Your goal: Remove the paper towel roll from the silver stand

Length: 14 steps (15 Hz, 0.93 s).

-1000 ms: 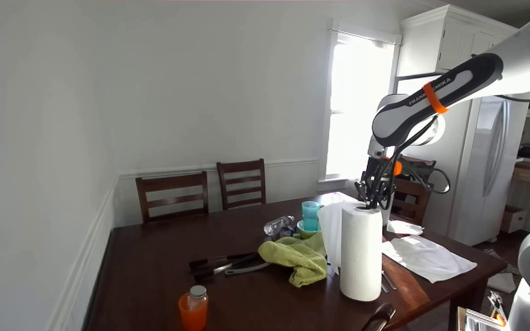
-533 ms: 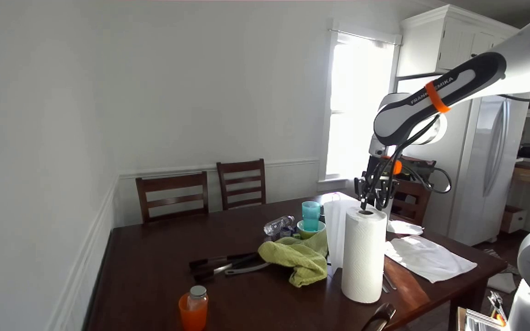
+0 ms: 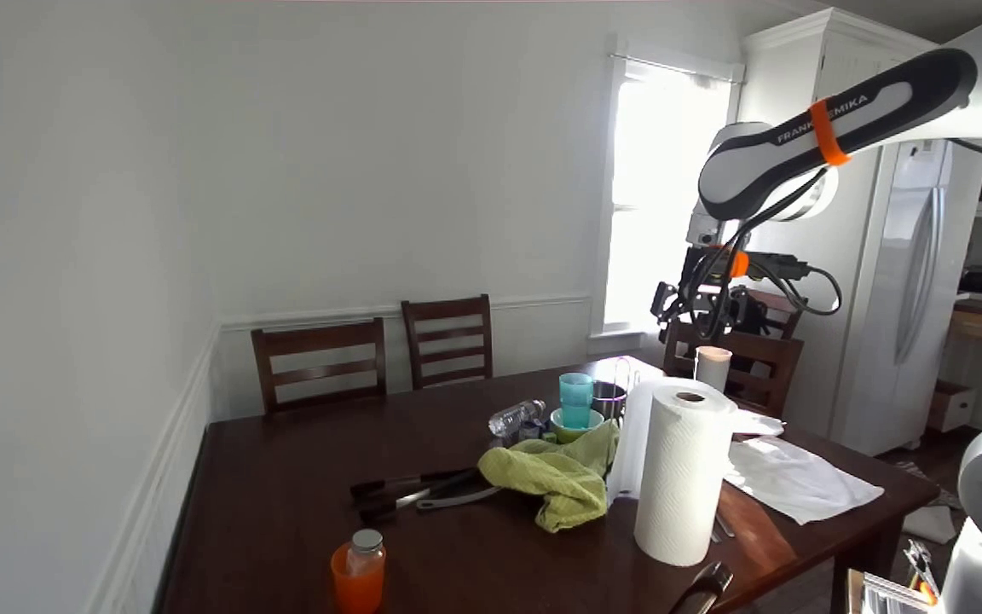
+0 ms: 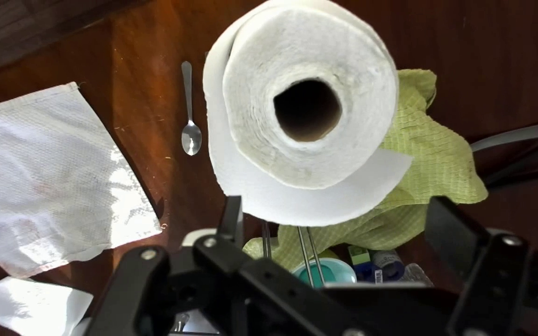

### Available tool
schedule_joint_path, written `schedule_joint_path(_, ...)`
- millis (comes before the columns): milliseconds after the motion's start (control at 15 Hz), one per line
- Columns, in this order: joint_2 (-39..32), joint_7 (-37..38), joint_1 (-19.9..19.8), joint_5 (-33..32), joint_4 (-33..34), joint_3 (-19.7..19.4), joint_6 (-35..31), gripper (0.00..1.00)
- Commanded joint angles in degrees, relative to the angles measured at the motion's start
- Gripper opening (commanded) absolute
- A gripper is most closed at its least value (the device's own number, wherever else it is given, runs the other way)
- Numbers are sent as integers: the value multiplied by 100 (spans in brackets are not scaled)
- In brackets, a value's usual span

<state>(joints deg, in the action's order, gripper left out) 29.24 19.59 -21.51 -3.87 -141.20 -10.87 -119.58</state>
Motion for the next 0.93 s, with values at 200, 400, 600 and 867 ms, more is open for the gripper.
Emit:
schedule_joint_path(200,145,159,-35,-160,1088,136,1406,100)
schedule_joint_path(400,117,151,-2,-222,1515,162,1837,100)
schedule_joint_path(600,127,72,62,-124,1430,95,1704,100)
schedule_joint_path(867,120,72,63,-131,1448,96,1711,100)
